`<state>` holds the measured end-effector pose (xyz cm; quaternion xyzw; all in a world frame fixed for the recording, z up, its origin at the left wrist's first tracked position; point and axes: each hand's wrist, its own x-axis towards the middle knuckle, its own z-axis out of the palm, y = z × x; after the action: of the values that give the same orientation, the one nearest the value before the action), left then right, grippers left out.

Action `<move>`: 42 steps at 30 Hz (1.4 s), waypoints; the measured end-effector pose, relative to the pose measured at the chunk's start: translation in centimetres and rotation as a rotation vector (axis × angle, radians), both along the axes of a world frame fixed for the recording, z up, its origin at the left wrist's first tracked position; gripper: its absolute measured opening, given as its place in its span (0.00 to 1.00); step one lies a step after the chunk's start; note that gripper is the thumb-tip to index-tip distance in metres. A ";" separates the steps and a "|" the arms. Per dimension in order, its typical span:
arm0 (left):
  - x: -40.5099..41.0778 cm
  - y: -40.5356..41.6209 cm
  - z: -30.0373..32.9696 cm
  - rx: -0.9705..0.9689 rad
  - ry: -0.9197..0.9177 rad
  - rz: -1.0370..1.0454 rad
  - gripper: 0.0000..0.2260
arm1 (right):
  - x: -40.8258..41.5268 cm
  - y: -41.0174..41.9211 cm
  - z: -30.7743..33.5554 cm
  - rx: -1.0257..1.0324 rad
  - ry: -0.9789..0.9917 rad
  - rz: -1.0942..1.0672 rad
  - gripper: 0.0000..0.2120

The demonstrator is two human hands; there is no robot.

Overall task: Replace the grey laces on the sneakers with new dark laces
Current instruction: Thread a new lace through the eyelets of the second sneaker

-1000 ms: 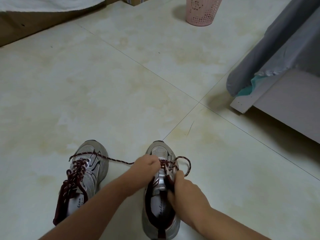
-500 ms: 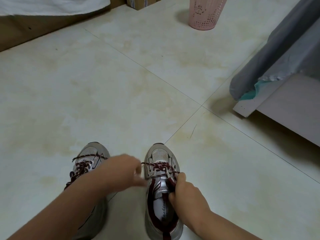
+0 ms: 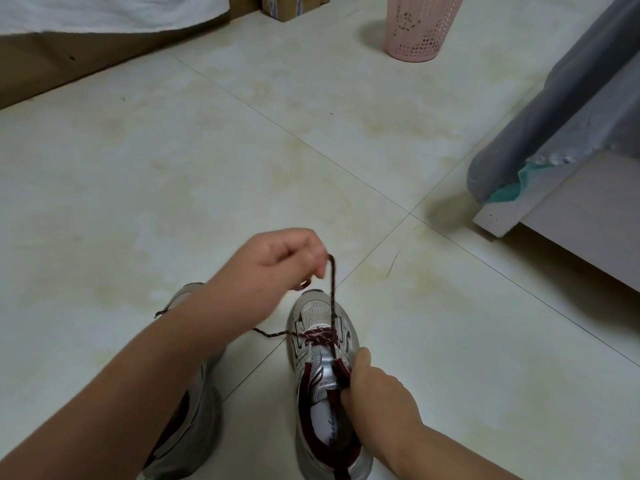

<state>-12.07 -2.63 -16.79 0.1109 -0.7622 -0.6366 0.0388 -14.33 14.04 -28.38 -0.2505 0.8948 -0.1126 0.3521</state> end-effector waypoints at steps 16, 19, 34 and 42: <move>2.3 0.7 -13.6 -0.944 -0.725 0.021 0.14 | -8.7 -0.1 2.3 -0.518 -0.421 -0.808 0.12; 2.4 0.6 -13.7 -0.929 -0.721 -0.001 0.06 | -8.7 0.2 1.6 -0.384 -0.401 -0.718 0.10; 0.1 0.5 -4.0 -0.690 -0.371 -0.208 0.14 | -5.0 -3.6 4.7 -0.534 -0.199 -0.231 0.07; 2.2 -3.4 -5.4 -1.277 -0.650 -0.182 0.13 | -7.0 -2.3 4.4 -0.641 -0.510 -0.760 0.13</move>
<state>-9.83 -6.05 -22.19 0.1862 -0.9648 -0.0025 -0.1858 -21.32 11.75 -23.96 0.0302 0.7296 -0.5551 0.3983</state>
